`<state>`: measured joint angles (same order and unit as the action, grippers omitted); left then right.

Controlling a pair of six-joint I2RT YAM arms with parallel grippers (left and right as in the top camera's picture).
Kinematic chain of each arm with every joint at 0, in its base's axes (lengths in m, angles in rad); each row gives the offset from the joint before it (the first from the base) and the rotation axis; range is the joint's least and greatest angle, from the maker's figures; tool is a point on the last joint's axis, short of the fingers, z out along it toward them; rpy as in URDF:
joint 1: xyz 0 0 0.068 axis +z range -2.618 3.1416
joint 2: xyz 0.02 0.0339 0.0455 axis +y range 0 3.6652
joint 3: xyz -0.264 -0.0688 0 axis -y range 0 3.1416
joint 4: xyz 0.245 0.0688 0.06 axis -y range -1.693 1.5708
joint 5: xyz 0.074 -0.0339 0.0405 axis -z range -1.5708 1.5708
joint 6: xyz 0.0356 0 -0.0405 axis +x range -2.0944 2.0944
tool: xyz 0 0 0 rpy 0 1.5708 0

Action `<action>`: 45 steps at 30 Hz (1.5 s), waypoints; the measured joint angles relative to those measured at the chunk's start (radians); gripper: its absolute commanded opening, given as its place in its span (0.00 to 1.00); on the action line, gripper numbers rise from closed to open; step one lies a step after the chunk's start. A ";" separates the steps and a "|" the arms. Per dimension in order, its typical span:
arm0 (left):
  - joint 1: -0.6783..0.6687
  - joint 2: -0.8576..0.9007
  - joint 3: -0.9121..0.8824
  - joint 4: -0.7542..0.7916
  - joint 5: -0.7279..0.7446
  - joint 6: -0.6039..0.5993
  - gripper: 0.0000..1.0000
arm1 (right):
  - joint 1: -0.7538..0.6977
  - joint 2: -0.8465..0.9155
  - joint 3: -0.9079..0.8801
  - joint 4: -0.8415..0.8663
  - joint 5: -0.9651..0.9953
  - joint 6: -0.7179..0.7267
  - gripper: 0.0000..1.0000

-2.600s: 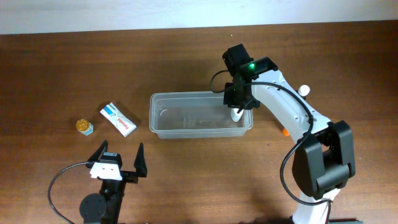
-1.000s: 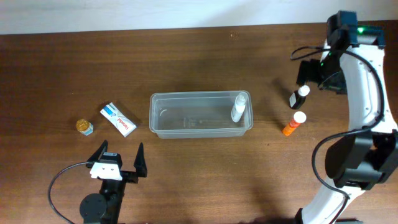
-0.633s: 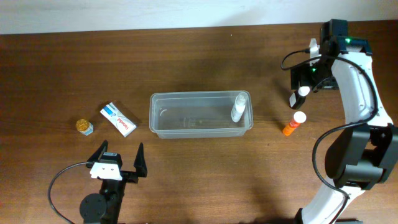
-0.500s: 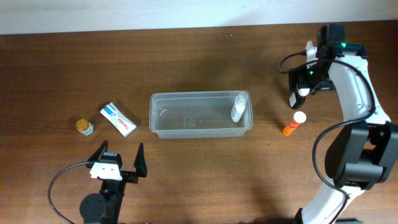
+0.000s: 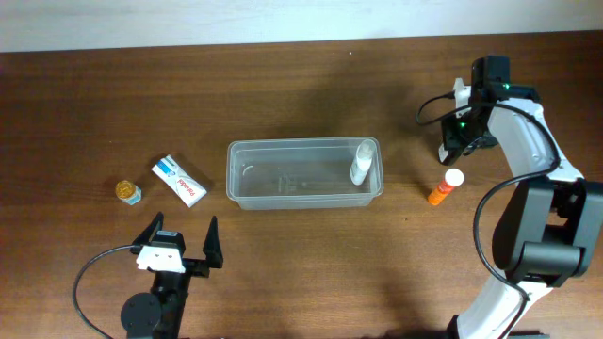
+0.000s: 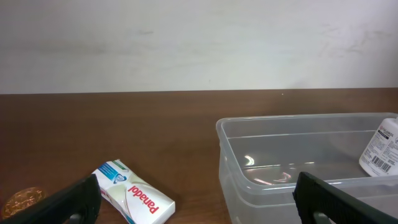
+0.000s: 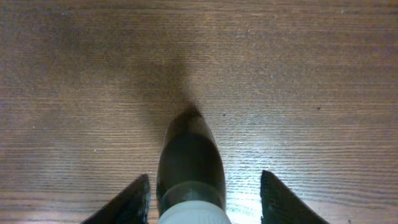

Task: Pack container
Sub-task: 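Move the right gripper to the dark brown bottle and grasp it, then lift the brown bottle and carry it over the container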

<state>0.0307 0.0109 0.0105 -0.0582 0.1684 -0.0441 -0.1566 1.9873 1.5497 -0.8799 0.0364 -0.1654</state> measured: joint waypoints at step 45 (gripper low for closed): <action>0.000 0.000 0.000 0.000 0.000 0.000 0.99 | 0.652 -0.041 0.921 -0.700 -0.098 0.452 0.19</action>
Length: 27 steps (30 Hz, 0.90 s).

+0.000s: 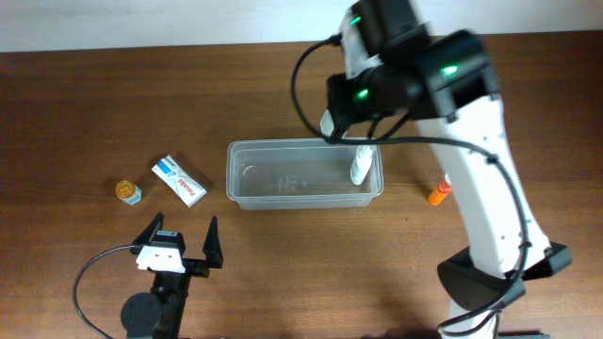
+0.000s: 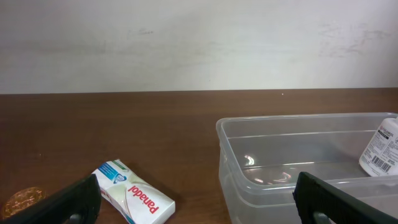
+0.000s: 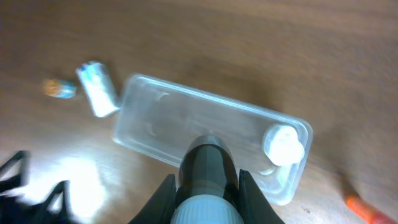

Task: Pack container
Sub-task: 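Lift the brown bottle and carry it over the container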

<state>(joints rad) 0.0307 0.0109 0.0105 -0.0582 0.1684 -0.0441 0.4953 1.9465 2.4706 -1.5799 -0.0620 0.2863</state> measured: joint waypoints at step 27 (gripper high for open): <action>0.000 0.000 0.000 0.000 0.000 0.000 0.99 | 0.088 0.001 -0.822 0.584 0.336 0.189 0.19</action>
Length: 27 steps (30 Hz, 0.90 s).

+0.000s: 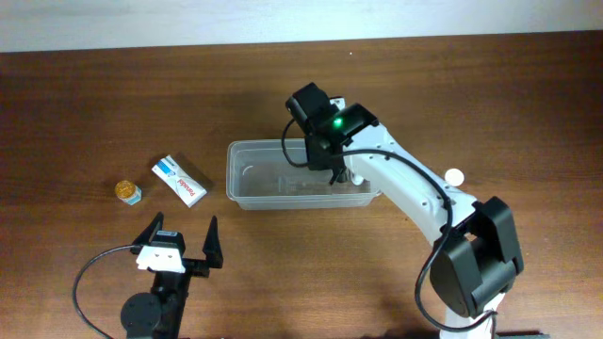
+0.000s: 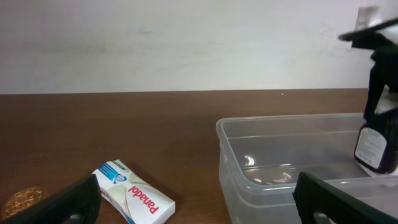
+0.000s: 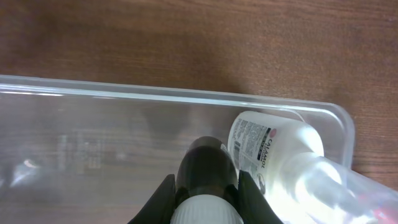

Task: Pack container
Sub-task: 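Lift the brown bottle and carry it over the container, then lower the brown bottle into the container beside the white bottle, release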

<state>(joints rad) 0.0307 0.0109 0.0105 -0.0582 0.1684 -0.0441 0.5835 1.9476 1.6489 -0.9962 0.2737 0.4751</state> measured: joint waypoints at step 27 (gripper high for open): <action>0.000 0.000 0.000 0.000 0.000 0.000 0.99 | -0.004 0.000 -0.097 0.137 0.048 0.001 0.27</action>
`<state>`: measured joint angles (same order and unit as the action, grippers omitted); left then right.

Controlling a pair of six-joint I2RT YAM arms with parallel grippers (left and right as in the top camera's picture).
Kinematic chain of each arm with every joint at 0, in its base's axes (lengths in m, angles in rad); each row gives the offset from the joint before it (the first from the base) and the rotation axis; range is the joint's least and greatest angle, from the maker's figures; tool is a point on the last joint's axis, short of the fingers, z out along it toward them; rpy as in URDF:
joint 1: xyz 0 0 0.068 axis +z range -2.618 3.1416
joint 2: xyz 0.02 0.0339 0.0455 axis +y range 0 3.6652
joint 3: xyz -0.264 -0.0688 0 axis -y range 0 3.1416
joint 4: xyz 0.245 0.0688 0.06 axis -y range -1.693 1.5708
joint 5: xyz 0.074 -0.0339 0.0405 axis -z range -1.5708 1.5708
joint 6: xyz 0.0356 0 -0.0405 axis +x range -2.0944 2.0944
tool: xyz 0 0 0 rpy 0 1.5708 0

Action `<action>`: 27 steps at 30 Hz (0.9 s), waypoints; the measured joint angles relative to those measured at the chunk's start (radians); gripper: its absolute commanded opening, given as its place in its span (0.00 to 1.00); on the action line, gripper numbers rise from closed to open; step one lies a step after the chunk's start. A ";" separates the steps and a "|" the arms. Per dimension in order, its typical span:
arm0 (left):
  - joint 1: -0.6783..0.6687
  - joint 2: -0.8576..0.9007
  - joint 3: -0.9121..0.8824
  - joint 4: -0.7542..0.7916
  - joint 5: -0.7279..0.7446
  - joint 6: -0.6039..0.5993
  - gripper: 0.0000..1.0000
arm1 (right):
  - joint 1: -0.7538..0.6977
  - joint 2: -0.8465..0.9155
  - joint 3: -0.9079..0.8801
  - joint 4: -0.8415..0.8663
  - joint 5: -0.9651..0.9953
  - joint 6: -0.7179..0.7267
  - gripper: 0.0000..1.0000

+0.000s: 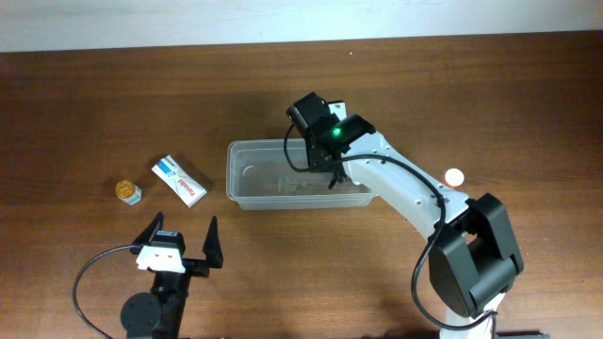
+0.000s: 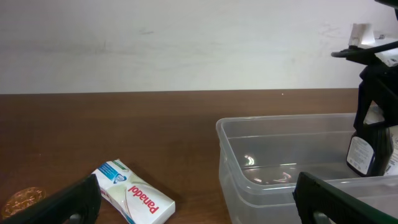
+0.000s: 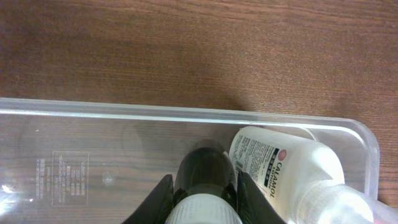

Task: Pack container
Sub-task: 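Lower the brown bottle into the container beside the white bottle, release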

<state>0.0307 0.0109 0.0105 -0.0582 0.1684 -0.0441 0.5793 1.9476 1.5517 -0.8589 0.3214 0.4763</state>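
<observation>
The clear plastic container (image 1: pixel 230 175) lies mid-table. My right gripper (image 3: pixel 202 200) is shut on a dark bottle with a white cap (image 3: pixel 205 177), held upright in the container's right part. In the left wrist view the dark bottle (image 2: pixel 365 152) hangs inside the container wall (image 2: pixel 231 174). A white Calamol bottle (image 3: pixel 283 168) lies in the container right beside it. My left gripper (image 2: pixel 199 208) rests open near the front edge, nothing between its fingers. In the overhead view the right gripper (image 1: pixel 326 160) covers the bottles.
A Panadol box (image 1: pixel 179 181) and a small gold-lidded jar (image 1: pixel 128 192) lie left of the container. An orange tube with a white cap (image 1: pixel 453 177) lies right of it, partly behind the right arm.
My right gripper has shifted slightly left with the dark bottle, still inside the container beside the white bottle. The left gripper and the loose items have not moved.
My right gripper stood open around the dark bottle at the far right, near the orange tube. Then it was shut on the bottle high above the container. Then it held the bottle low inside the container beside the white bottle, where it remains.
</observation>
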 measured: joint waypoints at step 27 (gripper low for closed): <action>0.000 0.000 0.000 0.000 0.000 0.000 0.99 | -0.002 0.019 0.000 0.000 0.039 -0.001 0.27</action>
<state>0.0307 0.0109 0.0105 -0.0582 0.1684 -0.0441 0.5777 1.9667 1.5517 -0.8589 0.3607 0.4751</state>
